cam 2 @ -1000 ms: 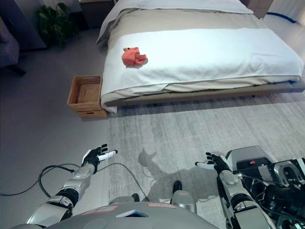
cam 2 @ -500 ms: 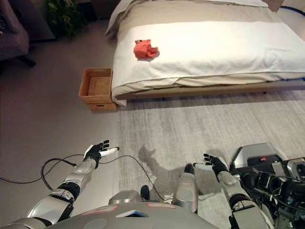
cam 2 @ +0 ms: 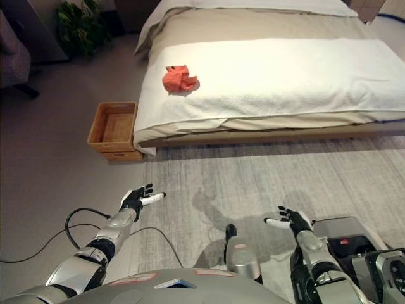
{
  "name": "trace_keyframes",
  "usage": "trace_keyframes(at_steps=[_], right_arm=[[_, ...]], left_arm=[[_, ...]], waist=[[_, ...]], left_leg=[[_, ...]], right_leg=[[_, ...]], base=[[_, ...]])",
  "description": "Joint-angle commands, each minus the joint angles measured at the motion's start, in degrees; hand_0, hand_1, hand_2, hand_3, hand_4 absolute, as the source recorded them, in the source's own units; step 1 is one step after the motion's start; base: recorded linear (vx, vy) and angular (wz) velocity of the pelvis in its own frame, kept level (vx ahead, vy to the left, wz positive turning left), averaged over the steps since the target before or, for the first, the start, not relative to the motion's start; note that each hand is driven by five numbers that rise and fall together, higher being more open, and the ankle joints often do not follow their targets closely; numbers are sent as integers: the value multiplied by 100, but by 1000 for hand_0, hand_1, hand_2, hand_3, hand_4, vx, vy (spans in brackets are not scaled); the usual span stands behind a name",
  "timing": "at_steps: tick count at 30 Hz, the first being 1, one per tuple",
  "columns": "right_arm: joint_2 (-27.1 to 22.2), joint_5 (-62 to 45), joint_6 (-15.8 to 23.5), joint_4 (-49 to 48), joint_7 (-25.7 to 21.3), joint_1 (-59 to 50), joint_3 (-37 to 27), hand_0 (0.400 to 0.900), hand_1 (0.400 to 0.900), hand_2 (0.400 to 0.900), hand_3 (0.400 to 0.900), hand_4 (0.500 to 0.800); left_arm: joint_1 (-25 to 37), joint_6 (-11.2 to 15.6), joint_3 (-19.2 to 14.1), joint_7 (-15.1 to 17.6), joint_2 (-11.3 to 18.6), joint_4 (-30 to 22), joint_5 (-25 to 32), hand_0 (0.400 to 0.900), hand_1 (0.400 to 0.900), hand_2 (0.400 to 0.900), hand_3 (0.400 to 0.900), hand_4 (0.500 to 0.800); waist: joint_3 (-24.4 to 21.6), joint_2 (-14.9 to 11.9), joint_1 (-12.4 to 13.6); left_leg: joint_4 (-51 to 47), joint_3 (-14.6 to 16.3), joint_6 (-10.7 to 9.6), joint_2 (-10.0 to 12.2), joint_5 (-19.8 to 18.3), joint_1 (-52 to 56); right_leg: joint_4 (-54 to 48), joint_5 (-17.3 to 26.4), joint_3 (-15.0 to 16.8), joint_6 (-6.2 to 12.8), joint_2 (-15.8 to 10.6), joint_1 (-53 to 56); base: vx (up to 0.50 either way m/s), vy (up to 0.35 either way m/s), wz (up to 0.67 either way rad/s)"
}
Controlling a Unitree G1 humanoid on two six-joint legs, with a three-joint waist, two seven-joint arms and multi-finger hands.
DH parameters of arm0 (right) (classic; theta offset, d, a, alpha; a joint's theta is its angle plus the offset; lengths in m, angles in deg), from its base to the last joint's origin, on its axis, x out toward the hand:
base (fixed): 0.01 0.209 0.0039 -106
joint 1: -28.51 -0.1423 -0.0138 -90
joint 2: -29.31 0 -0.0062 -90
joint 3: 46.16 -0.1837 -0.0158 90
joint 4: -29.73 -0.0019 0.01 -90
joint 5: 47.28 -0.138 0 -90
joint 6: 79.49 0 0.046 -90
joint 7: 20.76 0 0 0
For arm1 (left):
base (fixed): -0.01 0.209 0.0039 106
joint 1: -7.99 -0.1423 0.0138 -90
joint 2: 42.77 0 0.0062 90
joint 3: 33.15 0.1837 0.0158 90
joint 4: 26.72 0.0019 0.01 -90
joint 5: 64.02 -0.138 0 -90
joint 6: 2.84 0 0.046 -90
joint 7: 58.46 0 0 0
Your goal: Put the clothes on the bed into the basket.
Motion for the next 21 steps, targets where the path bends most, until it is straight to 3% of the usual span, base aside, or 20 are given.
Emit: trace_keyframes(at_steps=[1,4,6,8,10,12,13,17,21], right_arm=[[-183,-281,299,-88,-145,-252,-166,900,900,900,900,800],[-264,-361,310,72,-184,-307,-187,900,900,900,900,800],[-332,-362,322,91,-216,-368,-134,900,900,900,900,800],[-363,-397,320,154,-254,-443,-97,900,900,900,900,800],[-360,-444,312,203,-287,-512,-74,900,900,900,900,800],[-341,-462,311,288,-299,-533,-55,900,900,900,900,800],[-331,-444,314,290,-293,-514,-43,900,900,900,900,800],[-268,-380,365,265,-298,-349,-65,900,900,900,900,800],[-222,-305,354,254,-285,-225,-68,900,900,900,900,800]], left_arm=[[564,376,2,167,455,-513,193,900,900,900,900,800],[662,374,10,209,467,-500,301,900,900,900,900,800],[733,370,19,209,487,-543,374,900,900,900,900,800],[821,373,8,220,487,-516,401,900,900,900,900,800],[881,369,44,199,473,-431,417,900,900,900,900,800],[852,370,78,203,478,-412,372,900,900,900,900,800],[824,379,86,203,481,-414,382,900,900,900,900,800],[789,387,110,198,466,-379,377,900,900,900,900,800],[625,391,20,145,484,-453,397,900,900,900,900,800]], waist=[[79,-108,-50],[102,-118,-53],[187,-279,11],[324,-429,164],[489,-559,386],[586,-701,623],[599,-716,684],[672,-628,843],[666,-488,1019]], left_leg=[[318,27,-46,-153,1136,1274],[1125,9,-120,-50,1961,876],[2265,-10,-73,-276,2319,352],[2914,59,43,-458,2430,-58],[3090,306,247,-529,1996,-748],[2712,525,432,-626,1516,-1536],[2536,564,412,-600,1528,-1683],[1151,570,285,-401,1960,-2215],[428,288,175,-435,2387,-2372]], right_leg=[[-379,1272,386,223,-154,-867],[-330,969,425,-18,94,-758],[-403,794,518,-235,166,-439],[-456,656,613,-388,211,-109],[-525,537,768,-444,223,235],[-601,393,969,-418,203,615],[-611,337,1004,-408,216,722],[-631,7,1186,-452,443,1189],[-560,-279,1450,-479,591,1566]], base=[[250,-169,4],[298,-223,-12],[305,-277,-22],[267,-255,-36],[276,-163,-53],[322,-46,-62],[325,10,-50],[285,42,-17],[312,79,-37]])
